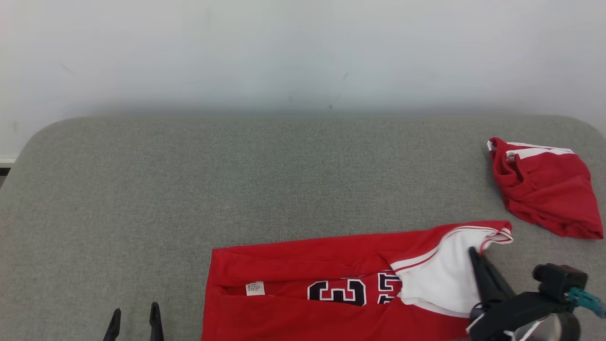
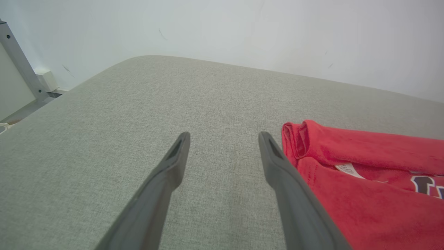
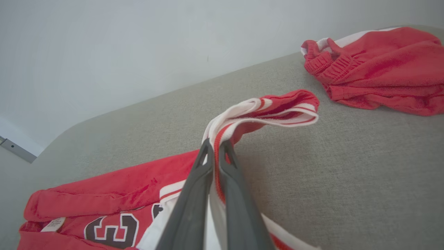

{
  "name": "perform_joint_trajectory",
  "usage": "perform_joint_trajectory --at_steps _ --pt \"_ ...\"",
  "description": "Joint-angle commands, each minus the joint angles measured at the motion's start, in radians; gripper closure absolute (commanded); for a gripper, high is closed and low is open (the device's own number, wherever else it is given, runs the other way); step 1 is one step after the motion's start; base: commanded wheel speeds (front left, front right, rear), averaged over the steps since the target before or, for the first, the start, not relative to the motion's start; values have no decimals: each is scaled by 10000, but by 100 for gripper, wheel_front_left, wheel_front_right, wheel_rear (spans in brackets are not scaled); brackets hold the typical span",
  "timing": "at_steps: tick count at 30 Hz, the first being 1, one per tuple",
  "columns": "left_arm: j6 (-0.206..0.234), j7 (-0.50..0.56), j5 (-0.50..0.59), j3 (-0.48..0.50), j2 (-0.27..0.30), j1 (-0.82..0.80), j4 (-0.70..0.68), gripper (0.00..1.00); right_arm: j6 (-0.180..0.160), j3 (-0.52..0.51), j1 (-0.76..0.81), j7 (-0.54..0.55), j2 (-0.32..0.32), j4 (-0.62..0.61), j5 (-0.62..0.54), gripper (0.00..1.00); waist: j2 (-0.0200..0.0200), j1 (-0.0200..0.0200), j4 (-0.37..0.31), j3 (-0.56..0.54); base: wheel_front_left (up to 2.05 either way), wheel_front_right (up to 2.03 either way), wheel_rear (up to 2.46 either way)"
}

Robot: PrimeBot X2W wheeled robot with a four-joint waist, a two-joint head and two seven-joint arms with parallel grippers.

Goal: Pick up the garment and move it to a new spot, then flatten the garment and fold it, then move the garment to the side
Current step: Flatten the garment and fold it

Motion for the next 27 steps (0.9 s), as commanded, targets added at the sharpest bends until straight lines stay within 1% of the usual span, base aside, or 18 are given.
perform_joint_trajectory --at_steps 1,4,7,10,13,15,19,27 --pt "-15 -27 -65 -32 -14 176 41 0 -16 204 295 285 241 -687 220 100 -1 -1 10 -68 0 0 0" --pt "-3 -27 -177 -121 -16 162 127 0 -16 647 722 914 745 -1960 654 100 -1 -1 92 -166 0 0 0" --pt "95 -27 -291 -334 -17 186 167 0 -16 1139 932 1390 1230 -2904 918 100 -1 -1 216 -254 0 0 0" --pt "29 -27 -270 -381 -8 87 348 0 -16 1563 868 1596 1603 -3307 1090 100 -1 -1 370 -304 0 0 0" --pt "40 -27 -293 -479 -14 52 390 0 -16 1876 632 1541 1743 -3281 1075 100 -1 -1 492 -331 0 0 0" --pt "51 -27 -327 -541 -1 29 445 0 -16 2210 446 1472 1802 -2974 1221 100 -1 -1 613 -342 0 0 0" --pt "44 -27 -368 -770 -9 -136 618 0 -16 3156 -261 823 1829 -2066 1859 100 -1 -1 939 -310 0 0 0" --pt "47 -27 -536 -1266 -6 -683 900 0 -16 5207 -2129 -569 1818 915 3201 100 -1 -1 1694 19 0 0 0"
